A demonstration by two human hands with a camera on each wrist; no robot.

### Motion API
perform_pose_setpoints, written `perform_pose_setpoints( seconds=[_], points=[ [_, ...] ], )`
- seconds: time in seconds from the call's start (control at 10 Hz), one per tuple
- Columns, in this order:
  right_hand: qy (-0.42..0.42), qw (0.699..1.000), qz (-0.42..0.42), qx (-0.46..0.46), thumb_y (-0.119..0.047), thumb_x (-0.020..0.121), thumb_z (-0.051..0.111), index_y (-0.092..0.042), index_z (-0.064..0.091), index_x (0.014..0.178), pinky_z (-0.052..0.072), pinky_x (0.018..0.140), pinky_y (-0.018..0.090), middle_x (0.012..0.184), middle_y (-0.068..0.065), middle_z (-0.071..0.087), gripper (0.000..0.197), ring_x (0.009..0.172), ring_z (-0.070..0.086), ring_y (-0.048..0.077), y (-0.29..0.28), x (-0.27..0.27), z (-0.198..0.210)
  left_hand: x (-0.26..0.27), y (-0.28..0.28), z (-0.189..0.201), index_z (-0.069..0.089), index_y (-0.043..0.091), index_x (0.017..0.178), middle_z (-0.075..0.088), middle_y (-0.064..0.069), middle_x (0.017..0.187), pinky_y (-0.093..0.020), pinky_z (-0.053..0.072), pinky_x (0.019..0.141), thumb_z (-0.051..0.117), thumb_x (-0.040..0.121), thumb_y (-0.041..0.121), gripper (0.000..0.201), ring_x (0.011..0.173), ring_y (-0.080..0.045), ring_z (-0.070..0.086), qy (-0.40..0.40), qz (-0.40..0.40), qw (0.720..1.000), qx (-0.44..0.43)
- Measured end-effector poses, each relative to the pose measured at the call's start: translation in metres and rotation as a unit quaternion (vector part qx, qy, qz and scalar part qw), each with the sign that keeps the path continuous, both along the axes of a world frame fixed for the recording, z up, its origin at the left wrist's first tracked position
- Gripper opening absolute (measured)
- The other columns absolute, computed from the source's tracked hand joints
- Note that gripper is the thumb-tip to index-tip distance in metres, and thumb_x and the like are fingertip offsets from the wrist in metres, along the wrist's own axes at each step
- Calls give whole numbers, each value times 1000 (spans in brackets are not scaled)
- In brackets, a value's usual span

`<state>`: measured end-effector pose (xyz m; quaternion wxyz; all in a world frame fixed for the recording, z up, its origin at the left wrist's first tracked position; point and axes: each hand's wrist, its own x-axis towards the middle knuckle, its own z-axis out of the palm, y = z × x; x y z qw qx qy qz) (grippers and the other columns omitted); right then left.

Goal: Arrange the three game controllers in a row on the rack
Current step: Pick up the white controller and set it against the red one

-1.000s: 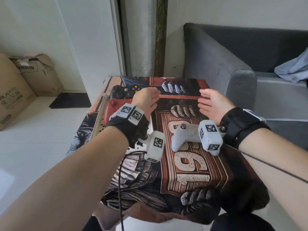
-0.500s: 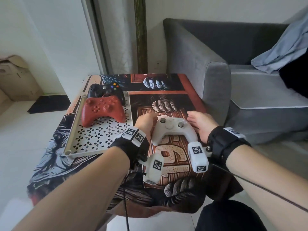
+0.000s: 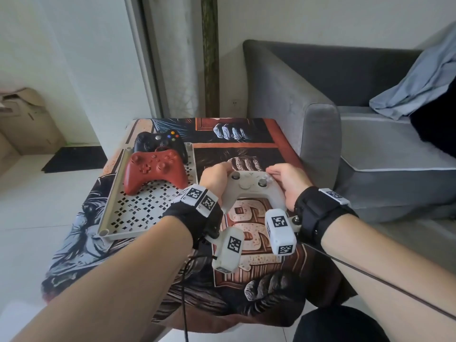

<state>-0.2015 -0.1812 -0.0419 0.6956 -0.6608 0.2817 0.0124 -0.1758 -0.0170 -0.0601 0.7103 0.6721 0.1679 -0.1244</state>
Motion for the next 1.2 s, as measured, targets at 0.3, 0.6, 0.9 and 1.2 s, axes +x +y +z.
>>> perform_pose_setpoints(
  seconds=[0.3, 0.6, 0.9, 1.2],
  points=[
    [-46, 995, 76, 38, -19, 73, 67, -5, 76, 97, 58, 72, 34, 92, 9, 79, 29, 72, 72, 21, 86, 18, 22, -13, 86, 33, 64, 2, 123, 63, -22, 137, -48, 47, 107, 62, 70, 31, 60, 103, -26, 60, -88, 103, 990, -46],
    [-63, 987, 126, 80, -16, 67, 75, -11, 80, 89, 56, 91, 53, 98, 16, 79, 23, 93, 74, 36, 172, 15, 2, -31, 174, 23, 66, 3, 117, 71, -11, 110, -47, 53, 103, 68, 65, 26, 58, 101, -29, 68, -114, 201, 972, -51],
    [-110, 979, 152, 85, 4, 76, 71, -17, 78, 87, 55, 98, 46, 111, 19, 75, 25, 107, 70, 37, 195, 24, -33, -30, 201, -7, 82, 14, 87, 81, -12, 94, -53, 57, 98, 80, 53, 33, 39, 97, -33, 77, -81, 226, 970, -42],
    [-130, 982, 121, 67, 5, 70, 76, -19, 78, 83, 56, 95, 47, 109, 16, 76, 27, 102, 72, 34, 193, 28, -32, -31, 192, -4, 82, 30, 93, 77, -6, 113, -48, 55, 102, 71, 73, 17, 26, 110, -28, 69, -126, 206, 970, 23]
  ],
)
